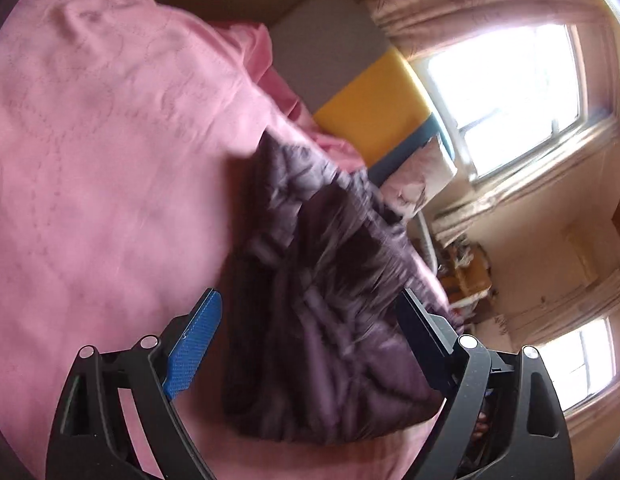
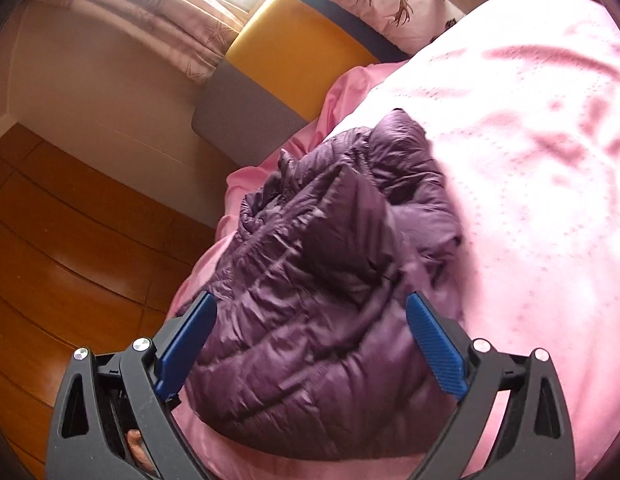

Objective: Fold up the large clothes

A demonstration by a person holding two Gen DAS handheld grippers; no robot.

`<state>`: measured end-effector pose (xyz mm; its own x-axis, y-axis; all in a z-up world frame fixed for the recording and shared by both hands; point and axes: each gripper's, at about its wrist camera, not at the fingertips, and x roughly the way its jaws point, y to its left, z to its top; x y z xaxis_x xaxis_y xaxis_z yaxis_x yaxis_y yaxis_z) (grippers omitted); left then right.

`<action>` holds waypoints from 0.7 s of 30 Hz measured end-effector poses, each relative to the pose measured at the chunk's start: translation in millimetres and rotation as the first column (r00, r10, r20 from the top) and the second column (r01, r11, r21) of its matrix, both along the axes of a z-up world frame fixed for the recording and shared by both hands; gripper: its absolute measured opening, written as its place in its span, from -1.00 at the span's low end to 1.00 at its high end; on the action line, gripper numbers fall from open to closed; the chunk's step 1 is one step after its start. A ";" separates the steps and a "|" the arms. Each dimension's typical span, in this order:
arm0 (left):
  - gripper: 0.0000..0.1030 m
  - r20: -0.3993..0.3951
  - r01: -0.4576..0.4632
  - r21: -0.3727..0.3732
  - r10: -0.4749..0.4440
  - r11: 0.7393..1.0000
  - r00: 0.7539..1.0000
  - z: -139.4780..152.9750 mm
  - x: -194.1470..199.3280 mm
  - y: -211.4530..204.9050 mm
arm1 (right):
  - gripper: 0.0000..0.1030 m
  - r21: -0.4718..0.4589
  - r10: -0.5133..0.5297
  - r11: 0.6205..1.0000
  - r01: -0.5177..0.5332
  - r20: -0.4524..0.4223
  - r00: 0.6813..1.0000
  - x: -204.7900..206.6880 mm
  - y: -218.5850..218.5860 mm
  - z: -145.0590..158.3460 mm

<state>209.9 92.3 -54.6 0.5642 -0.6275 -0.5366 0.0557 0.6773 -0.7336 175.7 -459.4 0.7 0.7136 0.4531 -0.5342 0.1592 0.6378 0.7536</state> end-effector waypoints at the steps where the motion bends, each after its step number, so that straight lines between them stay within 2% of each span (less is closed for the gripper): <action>1: 0.69 -0.008 0.017 0.003 -0.017 1.000 1.000 -7.2 -3.6 -2.6 | 0.86 -0.021 0.000 1.000 0.000 -0.012 1.000 -5.6 1.2 -4.5; 2: 0.69 -0.014 0.032 0.007 -0.032 0.999 0.999 -11.8 -5.8 -5.5 | 0.86 -0.042 0.003 0.999 -0.004 -0.030 1.000 -12.9 4.0 -11.6; 4: 0.52 -0.033 0.088 0.020 -0.088 0.996 0.996 -25.3 -12.0 -17.8 | 0.84 -0.077 0.010 0.997 -0.015 -0.063 0.998 -21.1 10.9 -24.3; 5: 0.33 -0.039 0.110 0.037 -0.109 0.993 0.993 -29.6 -13.9 -24.4 | 0.70 -0.096 0.022 0.995 -0.029 -0.079 0.997 -23.1 15.9 -29.6; 6: 0.17 -0.037 0.123 0.069 -0.120 0.990 0.992 -31.9 -15.9 -30.8 | 0.48 -0.118 0.032 0.992 -0.042 -0.091 0.995 -24.7 20.8 -34.1; 7: 0.08 -0.021 0.131 0.106 -0.129 0.986 0.991 -31.9 -18.7 -36.5 | 0.38 -0.147 0.029 0.988 -0.044 -0.098 0.995 -26.7 24.9 -36.9; 8: -0.14 -0.012 0.141 0.116 -0.140 0.983 0.990 -31.8 -19.6 -39.1 | 0.19 -0.161 0.028 0.986 -0.043 -0.097 0.995 -29.2 26.4 -38.2; 9: -0.27 -0.007 0.147 0.126 -0.147 0.981 0.989 -31.5 -20.4 -40.8 | -0.01 -0.154 0.028 0.987 -0.043 -0.097 0.995 -30.4 27.3 -39.2; 10: -0.33 -0.001 0.146 0.139 -0.147 0.980 0.989 -30.7 -21.2 -41.4 | -0.10 -0.146 0.026 0.988 -0.040 -0.098 0.995 -31.9 26.6 -39.4; 12: -0.53 0.012 0.159 0.161 -0.163 0.974 0.987 -27.0 -25.5 -42.2 | -0.41 -0.138 0.026 0.990 -0.039 -0.095 0.995 -36.4 25.9 -37.5; 15: -0.61 0.020 0.174 0.166 -0.180 0.971 0.983 -22.4 -33.5 -40.6 | -0.51 -0.154 0.045 0.986 -0.059 -0.092 0.995 -44.2 29.4 -32.9; 21: -0.62 0.005 0.219 0.175 -0.223 0.960 0.975 -19.1 -59.6 -39.6 | -0.53 -0.158 0.092 0.982 -0.108 -0.104 0.990 -76.4 30.3 -24.3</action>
